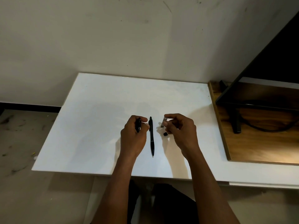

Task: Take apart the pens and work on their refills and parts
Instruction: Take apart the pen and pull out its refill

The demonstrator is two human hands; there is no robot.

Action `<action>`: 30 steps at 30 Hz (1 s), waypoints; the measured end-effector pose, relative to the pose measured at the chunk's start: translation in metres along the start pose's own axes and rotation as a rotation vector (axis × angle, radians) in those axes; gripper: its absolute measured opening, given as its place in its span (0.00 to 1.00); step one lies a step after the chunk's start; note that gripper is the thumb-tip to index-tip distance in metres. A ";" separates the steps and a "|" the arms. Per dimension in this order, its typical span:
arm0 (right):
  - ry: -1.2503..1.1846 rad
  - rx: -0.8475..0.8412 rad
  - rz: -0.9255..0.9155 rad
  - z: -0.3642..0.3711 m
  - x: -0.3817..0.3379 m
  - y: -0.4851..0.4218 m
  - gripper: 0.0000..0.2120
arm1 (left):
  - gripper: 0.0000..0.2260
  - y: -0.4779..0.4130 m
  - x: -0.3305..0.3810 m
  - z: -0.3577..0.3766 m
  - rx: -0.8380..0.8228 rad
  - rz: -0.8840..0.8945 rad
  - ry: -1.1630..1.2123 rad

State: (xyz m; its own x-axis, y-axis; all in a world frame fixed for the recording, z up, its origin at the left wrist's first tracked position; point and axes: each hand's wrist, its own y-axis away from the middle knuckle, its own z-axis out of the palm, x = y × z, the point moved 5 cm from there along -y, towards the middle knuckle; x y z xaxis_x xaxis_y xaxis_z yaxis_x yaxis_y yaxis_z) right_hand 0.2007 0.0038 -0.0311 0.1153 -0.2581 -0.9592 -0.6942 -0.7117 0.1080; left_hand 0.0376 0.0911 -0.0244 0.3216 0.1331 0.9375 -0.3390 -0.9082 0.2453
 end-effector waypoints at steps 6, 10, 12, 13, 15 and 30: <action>0.130 0.037 0.092 -0.021 0.008 0.001 0.10 | 0.06 0.001 0.001 -0.001 -0.020 -0.017 0.034; -0.026 0.253 -0.006 -0.046 -0.011 0.004 0.08 | 0.09 -0.001 0.003 0.002 -0.117 -0.058 0.154; -0.246 0.249 -0.092 -0.044 -0.030 0.004 0.08 | 0.11 -0.001 0.006 0.003 -0.153 -0.042 0.179; -0.342 0.211 -0.119 -0.039 -0.038 0.005 0.07 | 0.12 -0.001 0.007 0.003 -0.164 -0.025 0.174; -0.422 0.145 -0.160 -0.025 -0.049 0.007 0.07 | 0.13 0.000 0.010 0.003 -0.182 0.014 0.154; -0.499 0.167 -0.167 0.006 -0.052 0.012 0.07 | 0.12 0.004 0.013 -0.005 -0.299 0.094 0.140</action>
State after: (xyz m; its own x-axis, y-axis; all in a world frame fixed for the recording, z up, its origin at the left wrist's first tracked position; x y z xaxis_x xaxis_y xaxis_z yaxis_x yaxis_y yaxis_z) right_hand 0.1823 0.0128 0.0186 -0.0893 0.2190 -0.9716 -0.8031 -0.5928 -0.0598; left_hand 0.0360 0.0909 -0.0099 0.1589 0.1264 0.9792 -0.6126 -0.7652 0.1982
